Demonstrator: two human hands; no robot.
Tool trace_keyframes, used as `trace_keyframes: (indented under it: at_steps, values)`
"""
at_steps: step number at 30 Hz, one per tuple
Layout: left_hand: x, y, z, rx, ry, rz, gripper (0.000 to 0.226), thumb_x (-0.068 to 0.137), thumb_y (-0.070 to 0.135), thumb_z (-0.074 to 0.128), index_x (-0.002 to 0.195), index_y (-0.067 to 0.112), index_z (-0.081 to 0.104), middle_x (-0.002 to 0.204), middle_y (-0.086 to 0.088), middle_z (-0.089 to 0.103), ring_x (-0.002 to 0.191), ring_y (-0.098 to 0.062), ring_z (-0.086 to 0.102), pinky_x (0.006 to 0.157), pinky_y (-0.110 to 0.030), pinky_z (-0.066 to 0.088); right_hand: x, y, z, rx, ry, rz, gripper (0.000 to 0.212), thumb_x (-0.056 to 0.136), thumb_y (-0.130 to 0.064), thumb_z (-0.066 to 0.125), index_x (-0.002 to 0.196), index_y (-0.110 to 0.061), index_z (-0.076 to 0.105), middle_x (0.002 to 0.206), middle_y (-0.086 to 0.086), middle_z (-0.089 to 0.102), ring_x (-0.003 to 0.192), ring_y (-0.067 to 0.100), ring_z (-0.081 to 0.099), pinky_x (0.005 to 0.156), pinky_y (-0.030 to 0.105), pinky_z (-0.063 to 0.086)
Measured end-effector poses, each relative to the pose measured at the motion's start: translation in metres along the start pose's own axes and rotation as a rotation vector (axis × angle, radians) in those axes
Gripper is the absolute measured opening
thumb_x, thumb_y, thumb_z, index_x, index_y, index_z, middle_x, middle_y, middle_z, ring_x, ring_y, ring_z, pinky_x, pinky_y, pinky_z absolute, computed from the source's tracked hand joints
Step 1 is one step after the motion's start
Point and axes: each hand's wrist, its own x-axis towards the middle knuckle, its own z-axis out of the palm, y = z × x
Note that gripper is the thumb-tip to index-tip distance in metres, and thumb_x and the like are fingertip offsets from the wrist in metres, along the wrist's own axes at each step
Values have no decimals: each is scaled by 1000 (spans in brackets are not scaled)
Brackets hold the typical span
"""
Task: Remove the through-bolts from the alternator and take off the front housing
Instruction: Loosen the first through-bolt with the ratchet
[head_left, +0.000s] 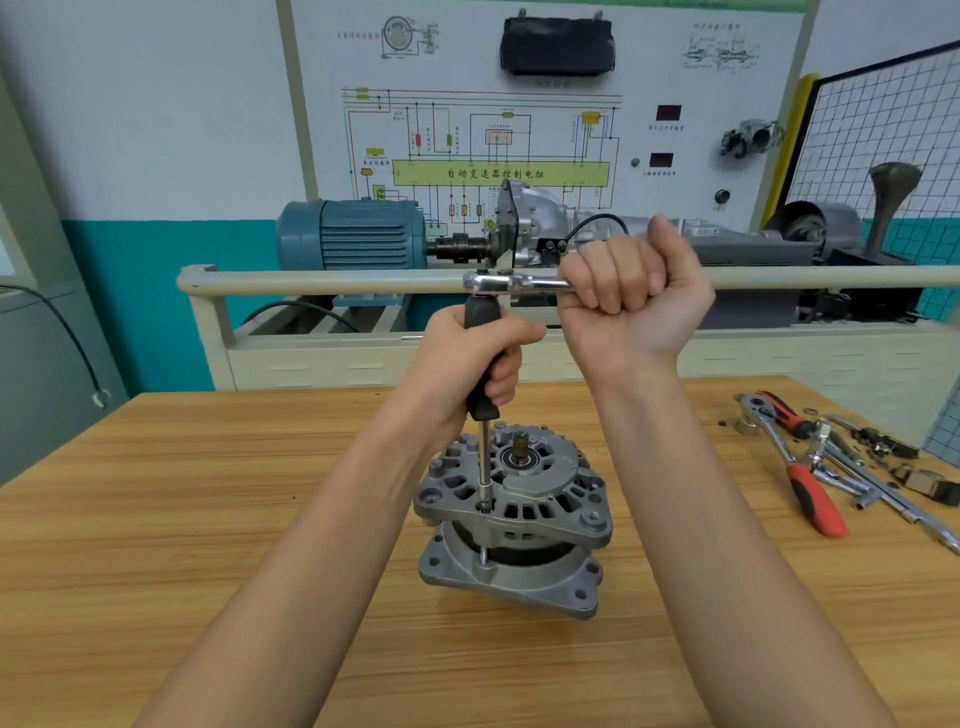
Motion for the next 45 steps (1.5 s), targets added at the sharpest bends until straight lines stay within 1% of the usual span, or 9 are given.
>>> trace_keyframes:
  at_steps: [3, 6, 16, 19, 24, 27, 35, 38, 45]
  values:
    - [2, 2, 0, -109, -197, -64, 38, 79, 11, 60, 47, 17, 40, 37, 4, 30, 30, -9, 23, 37, -16, 22, 9, -5, -11, 254, 120, 87, 49, 84, -14, 42, 37, -16, 29, 32, -4, 21, 39, 8, 7, 38, 20, 16]
    - [5, 1, 1, -81, -229, -120, 48, 86, 9, 55, 43, 20, 35, 34, 7, 23, 28, -6, 16, 34, -13, 16, 5, -5, -11, 217, 113, 37, 48, 83, -13, 42, 37, -16, 31, 32, -4, 22, 32, 10, 14, 37, 22, 18]
    - [12, -10, 24, 51, 238, -40, 37, 83, 3, 56, 58, 17, 33, 39, 9, 27, 32, -9, 18, 36, -16, 18, -32, 18, 11, -585, -262, -519, 49, 87, -1, 36, 43, -22, 40, 39, -8, 33, 37, 9, 26, 46, 24, 22]
    - [10, -10, 15, 37, 172, -26, 39, 84, 3, 59, 58, 18, 34, 40, 8, 27, 34, -9, 19, 37, -17, 19, -20, 6, 8, -441, -240, -353, 53, 89, -6, 35, 38, -21, 38, 35, -8, 30, 35, 9, 23, 44, 23, 21]
    - [10, 0, -1, -71, -163, -97, 36, 77, 12, 63, 49, 18, 42, 41, 4, 32, 34, -10, 26, 39, -18, 24, 6, -11, -7, -23, 23, 18, 55, 89, -14, 38, 34, -17, 33, 31, -5, 23, 30, 10, 20, 37, 22, 21]
    - [11, 3, 1, -96, -228, -118, 42, 76, 13, 65, 45, 20, 37, 36, 7, 26, 29, -6, 20, 34, -15, 19, 12, -10, -13, 148, 117, 66, 57, 93, -16, 36, 36, -17, 30, 32, -5, 21, 28, 10, 21, 38, 21, 18]
    - [10, -4, 18, 9, 263, -11, 43, 86, 3, 55, 55, 20, 30, 39, 7, 23, 34, -10, 15, 37, -14, 16, -22, 14, 9, -431, -199, -342, 50, 88, -7, 38, 38, -18, 35, 36, -5, 28, 35, 9, 23, 44, 26, 19]
    - [8, -6, 18, 28, 329, 39, 40, 84, 3, 57, 56, 19, 33, 41, 7, 26, 34, -10, 18, 37, -15, 17, -28, 23, 15, -500, -260, -426, 47, 86, -3, 37, 41, -18, 36, 36, -5, 30, 35, 9, 25, 45, 26, 18]
    - [5, 2, -8, -41, -185, -35, 39, 81, 9, 59, 48, 18, 41, 39, 5, 30, 31, -9, 24, 37, -17, 25, 3, -5, 0, -62, -54, 18, 52, 85, -14, 40, 34, -17, 33, 31, -5, 25, 33, 11, 15, 38, 21, 21]
